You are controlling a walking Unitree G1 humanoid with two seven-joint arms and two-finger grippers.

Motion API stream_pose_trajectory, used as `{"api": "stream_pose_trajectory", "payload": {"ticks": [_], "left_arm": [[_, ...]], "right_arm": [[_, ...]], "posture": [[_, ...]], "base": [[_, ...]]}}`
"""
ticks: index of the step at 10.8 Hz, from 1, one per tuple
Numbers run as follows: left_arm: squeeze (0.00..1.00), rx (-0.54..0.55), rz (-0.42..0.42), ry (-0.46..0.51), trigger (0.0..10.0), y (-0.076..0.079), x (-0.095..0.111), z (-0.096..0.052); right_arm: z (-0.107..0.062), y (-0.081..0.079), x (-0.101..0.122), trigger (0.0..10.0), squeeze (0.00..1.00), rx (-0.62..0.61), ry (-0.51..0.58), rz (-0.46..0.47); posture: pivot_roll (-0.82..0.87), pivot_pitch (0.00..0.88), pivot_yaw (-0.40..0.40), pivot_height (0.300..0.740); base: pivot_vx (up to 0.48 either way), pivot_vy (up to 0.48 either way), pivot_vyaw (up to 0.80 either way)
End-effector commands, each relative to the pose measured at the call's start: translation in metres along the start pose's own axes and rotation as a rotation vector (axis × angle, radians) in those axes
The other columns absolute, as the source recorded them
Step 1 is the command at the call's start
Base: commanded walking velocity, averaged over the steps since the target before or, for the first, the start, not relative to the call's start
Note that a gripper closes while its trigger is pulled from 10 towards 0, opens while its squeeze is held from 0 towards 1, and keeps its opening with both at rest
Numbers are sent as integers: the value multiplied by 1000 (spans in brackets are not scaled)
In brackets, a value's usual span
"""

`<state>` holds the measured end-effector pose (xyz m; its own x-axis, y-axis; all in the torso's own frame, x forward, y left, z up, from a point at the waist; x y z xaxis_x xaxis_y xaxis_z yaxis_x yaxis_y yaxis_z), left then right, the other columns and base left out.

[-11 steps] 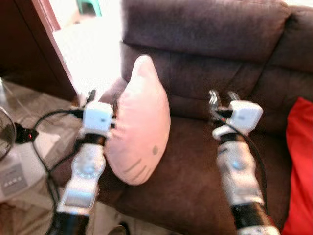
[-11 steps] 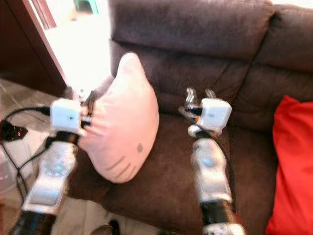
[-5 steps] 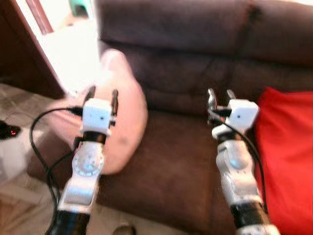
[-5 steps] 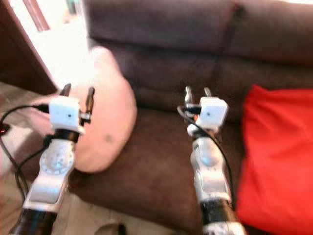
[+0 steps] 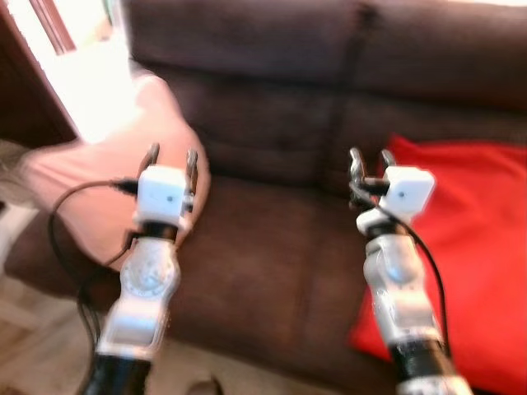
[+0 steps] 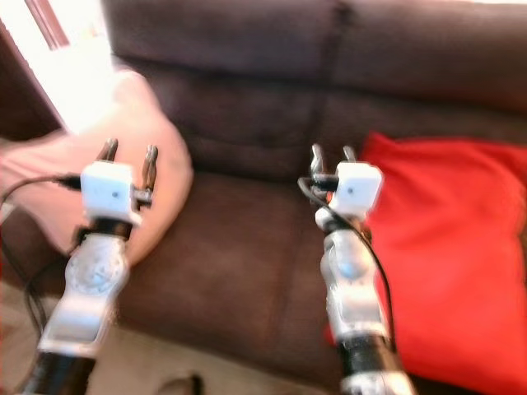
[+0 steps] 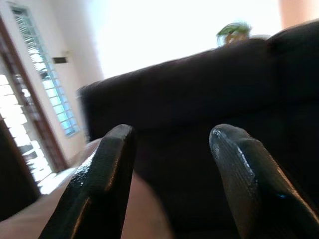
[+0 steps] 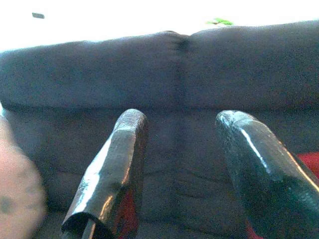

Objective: Move the pillow to the sofa from floor

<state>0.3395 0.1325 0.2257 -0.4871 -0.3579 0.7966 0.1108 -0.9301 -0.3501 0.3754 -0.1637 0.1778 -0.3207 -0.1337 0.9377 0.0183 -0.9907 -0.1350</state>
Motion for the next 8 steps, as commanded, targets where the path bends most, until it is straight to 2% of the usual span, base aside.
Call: {"api": "stream_pose_trajectory", "payload": {"ticks": [1, 6, 8], "left_arm": [[0, 6, 27, 6, 10000, -6, -1, -1], [0, -4, 21, 2, 10000, -4, -3, -1], [0, 17, 7, -112, 10000, -9, -36, -13]], "right_arm": [[2, -4, 4, 10000, 0, 6, 12, 7], [2, -2, 1, 10000, 0, -3, 6, 3], [-13, 18, -33, 10000, 0, -53, -106, -20]], "posture": [[136, 161, -6, 740], [132, 153, -5, 740], [128, 147, -3, 740]], "base": [[0, -319, 0], [0, -313, 0], [0, -311, 0]]}}
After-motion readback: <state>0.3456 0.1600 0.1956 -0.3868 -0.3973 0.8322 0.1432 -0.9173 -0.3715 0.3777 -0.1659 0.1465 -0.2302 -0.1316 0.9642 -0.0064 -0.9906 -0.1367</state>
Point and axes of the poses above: a point about 5 cm out from each wrist's last joint towards the gripper, its own z axis pointing out of the wrist towards the gripper, its own x axis along the axis of the wrist's last joint, y = z × x, the point moved 5 cm from there along z, pointing out of the wrist towards the gripper, and after that the axes turned 7 degrees about z, right-handed, at the moved point
